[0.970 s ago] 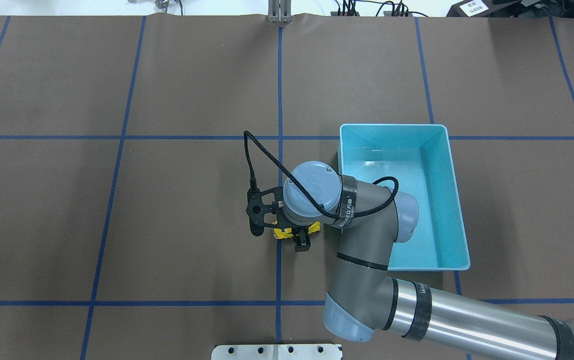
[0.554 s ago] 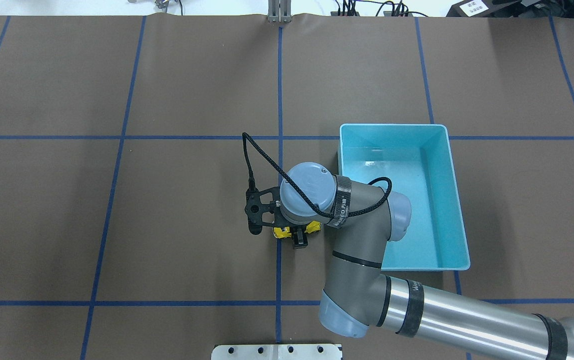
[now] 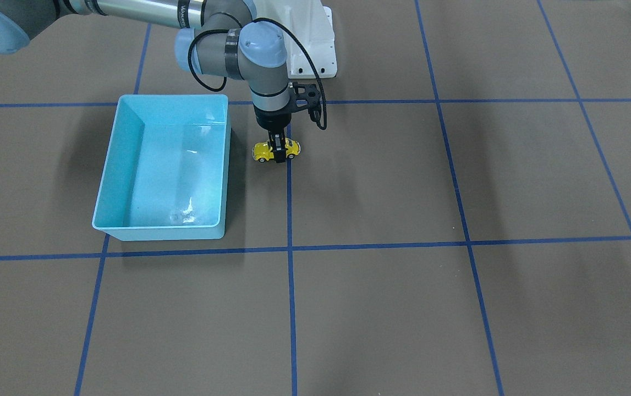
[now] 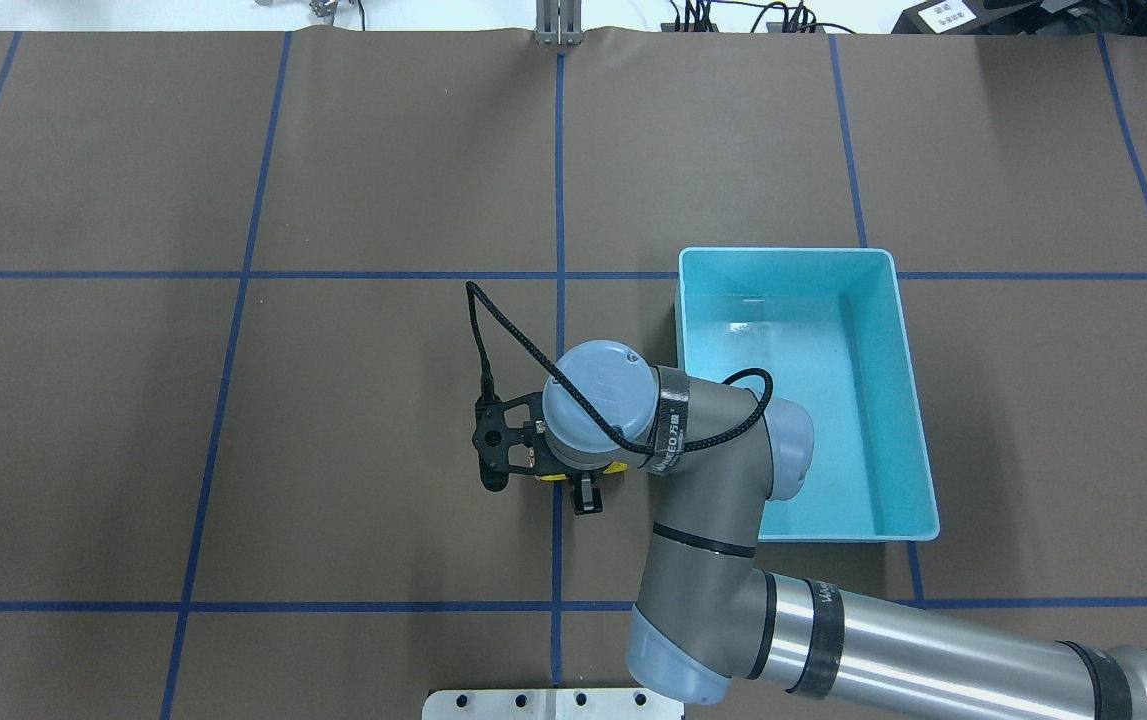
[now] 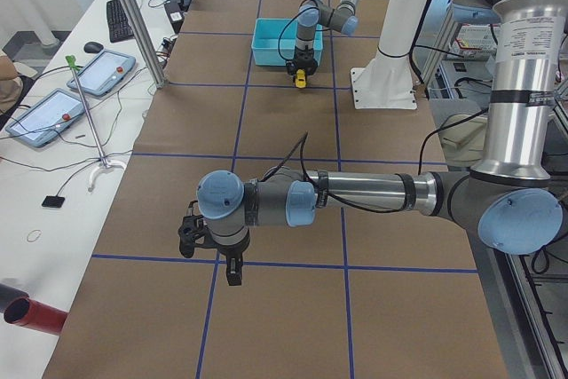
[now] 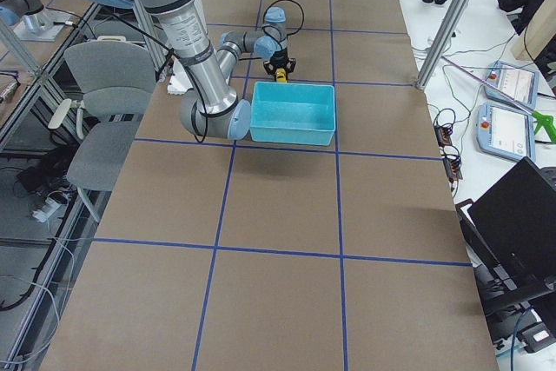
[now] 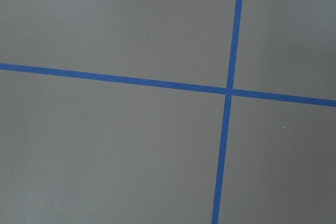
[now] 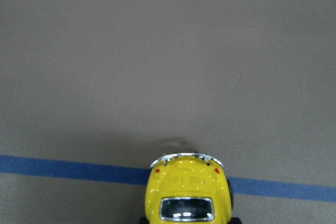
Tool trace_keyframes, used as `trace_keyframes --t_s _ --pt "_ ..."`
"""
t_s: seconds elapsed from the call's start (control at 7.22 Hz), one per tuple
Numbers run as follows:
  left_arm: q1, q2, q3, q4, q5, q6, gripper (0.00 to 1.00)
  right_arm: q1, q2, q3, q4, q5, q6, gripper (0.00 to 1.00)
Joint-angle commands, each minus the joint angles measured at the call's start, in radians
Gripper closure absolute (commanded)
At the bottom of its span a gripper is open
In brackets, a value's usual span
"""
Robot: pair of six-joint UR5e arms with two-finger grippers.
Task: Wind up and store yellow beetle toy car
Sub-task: 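Lower the right gripper and close it on the yellow car, then lift the car with the right gripper and carry it over the bin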
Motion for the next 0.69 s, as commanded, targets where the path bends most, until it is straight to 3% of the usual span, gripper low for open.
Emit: trace_keyframes --t_s 0.0,0.28,0.55 --pt "0.000 0.001 0.000 0.000 0.000 0.000 0.00 0.041 0.102 0.069 -0.156 0.045 0.001 1.00" --pt "0.000 0.001 0.000 0.000 0.000 0.000 0.00 0.212 0.129 0.076 -0.222 0.194 -0.035 1.00" --pt "0.000 0.001 0.000 0.000 0.000 0.000 0.00 0.408 0.026 0.096 -0.223 0.313 -0.241 1.00"
